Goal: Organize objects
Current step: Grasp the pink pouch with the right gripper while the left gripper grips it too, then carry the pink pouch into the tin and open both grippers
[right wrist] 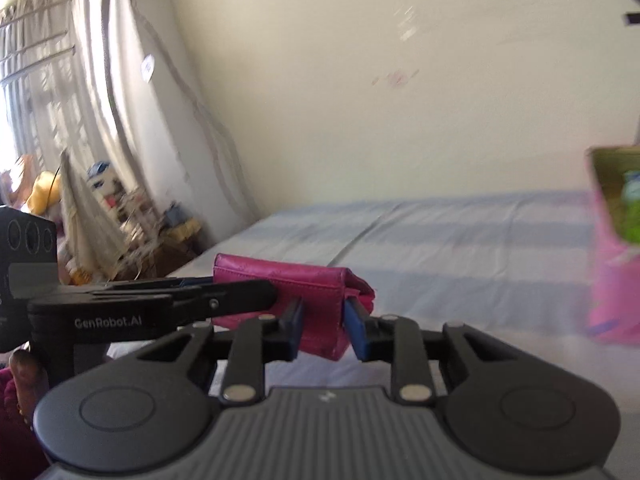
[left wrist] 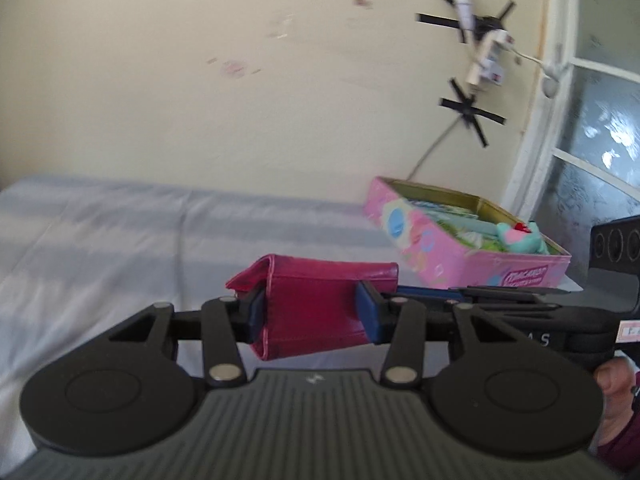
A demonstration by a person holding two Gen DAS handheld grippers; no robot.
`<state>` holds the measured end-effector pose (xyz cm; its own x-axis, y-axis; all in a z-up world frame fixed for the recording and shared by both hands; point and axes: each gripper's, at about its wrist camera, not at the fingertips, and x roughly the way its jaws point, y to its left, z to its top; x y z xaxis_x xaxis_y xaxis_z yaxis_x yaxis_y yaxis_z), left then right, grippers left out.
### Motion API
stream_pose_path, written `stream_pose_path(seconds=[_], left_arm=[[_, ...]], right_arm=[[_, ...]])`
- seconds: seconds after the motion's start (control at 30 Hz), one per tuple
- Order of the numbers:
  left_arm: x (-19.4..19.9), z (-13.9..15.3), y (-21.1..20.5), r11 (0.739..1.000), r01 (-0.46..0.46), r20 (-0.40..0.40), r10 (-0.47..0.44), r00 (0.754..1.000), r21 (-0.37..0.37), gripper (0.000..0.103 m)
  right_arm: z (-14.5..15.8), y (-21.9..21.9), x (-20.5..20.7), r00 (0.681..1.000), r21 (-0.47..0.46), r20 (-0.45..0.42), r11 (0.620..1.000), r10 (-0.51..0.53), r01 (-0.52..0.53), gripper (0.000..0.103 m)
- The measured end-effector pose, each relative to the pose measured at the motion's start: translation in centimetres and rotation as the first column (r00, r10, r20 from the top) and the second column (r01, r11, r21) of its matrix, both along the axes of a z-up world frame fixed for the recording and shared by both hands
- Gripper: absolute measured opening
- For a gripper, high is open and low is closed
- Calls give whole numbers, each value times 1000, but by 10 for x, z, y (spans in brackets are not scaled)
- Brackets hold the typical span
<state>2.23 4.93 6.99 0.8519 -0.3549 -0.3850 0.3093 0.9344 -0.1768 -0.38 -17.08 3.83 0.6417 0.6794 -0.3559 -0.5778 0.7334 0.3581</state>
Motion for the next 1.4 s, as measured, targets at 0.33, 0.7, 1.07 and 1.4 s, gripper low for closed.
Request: stream_pose_path(seconds=[0.33, 0.7, 1.07, 1.4], left_arm=[[57, 49, -134, 982, 177, 147, -186, 972, 71, 56], [160, 44, -270, 958, 281, 107, -286, 952, 62, 54], [166, 24, -270, 977, 200, 5, -201, 980, 77, 66], [132, 43, -224, 986, 160, 16, -161, 987, 46, 70]], right_arm=[[40, -121, 13, 953, 32, 157, 966, -260, 258, 24], [44, -234, 112, 895, -109, 139, 891, -425, 440, 20], [35, -249, 101, 856, -131, 155, 848, -494, 513, 31], [37, -197, 108, 951, -227, -106, 938, -291, 262, 31]])
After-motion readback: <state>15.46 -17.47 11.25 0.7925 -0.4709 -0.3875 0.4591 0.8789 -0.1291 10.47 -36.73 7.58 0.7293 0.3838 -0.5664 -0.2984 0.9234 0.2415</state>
